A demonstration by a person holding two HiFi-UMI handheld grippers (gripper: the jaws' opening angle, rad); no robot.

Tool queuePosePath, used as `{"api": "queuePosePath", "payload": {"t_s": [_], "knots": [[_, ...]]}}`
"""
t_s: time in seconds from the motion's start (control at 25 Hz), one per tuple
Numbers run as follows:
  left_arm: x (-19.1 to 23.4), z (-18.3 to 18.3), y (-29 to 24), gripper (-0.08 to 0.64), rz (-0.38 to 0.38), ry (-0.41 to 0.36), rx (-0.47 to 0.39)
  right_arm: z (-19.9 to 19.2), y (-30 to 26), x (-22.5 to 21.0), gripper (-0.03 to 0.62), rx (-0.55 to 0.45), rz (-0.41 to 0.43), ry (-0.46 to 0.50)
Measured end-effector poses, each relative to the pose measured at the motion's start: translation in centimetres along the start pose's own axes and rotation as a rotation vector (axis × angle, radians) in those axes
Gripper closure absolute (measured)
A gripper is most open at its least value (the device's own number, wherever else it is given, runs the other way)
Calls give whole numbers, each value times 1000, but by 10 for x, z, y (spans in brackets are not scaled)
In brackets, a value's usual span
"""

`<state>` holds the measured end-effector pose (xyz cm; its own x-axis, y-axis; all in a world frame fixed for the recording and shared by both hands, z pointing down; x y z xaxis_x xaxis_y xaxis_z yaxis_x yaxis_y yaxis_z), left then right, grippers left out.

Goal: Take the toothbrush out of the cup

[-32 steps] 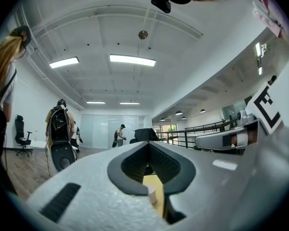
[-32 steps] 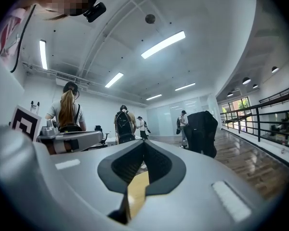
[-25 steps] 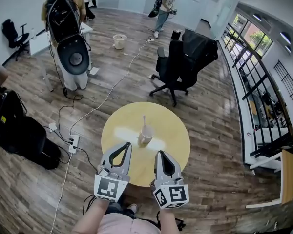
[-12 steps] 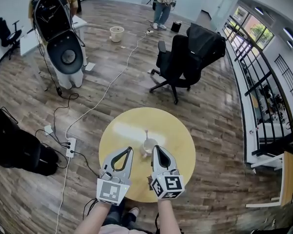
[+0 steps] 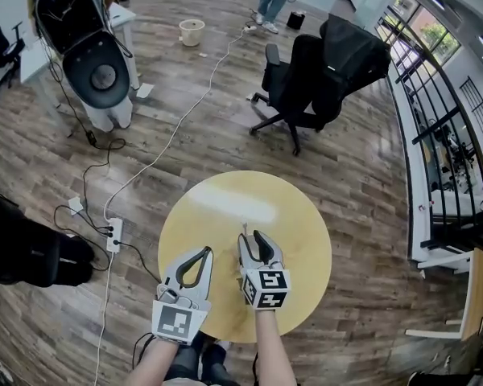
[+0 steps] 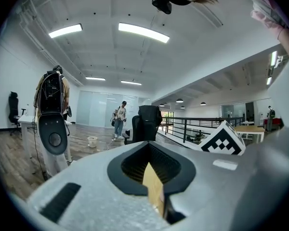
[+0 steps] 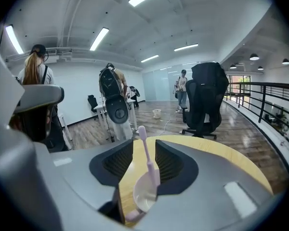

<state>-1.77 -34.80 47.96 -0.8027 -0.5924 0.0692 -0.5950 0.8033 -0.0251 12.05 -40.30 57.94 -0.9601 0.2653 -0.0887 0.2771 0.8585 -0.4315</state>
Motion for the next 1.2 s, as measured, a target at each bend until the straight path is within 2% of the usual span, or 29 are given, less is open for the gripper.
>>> {"api": "queuePosePath", "payload": {"t_s": [0.24, 0.32, 0.4, 0.52, 0.84, 1.0, 1.2], "knots": [[14, -9, -5, 561, 18, 24, 22, -4, -26, 5, 454, 59, -35, 81], [15, -11, -6, 561, 20, 36, 19, -8, -28, 5, 488, 74, -57, 90], [15, -12, -7, 561, 21, 44, 18, -11, -27, 2, 562, 79, -83, 107], [16, -13, -8, 561, 21, 45, 18, -12, -25, -1, 572, 70, -109, 103], [12, -3, -8, 561, 7, 28, 3, 23, 6, -5, 572, -85, -87, 42], [7, 12, -6, 561, -5, 5, -24, 49, 39, -4, 572, -192, -67, -12], [-10, 44, -5, 561, -43, -44, -90, 79, 85, -8, 572, -303, -76, -1]]}}
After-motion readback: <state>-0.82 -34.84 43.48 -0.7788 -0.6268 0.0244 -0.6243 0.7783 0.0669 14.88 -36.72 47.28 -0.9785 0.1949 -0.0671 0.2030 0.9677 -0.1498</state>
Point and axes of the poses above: the fingertips, and each gripper's own axes: y backward along the fingers, x to its left, z out of its top, the point moved 5 cm from there along y, backward along the fingers, and after that the axes turned 6 degrees about -z, right-handed, at the moved point
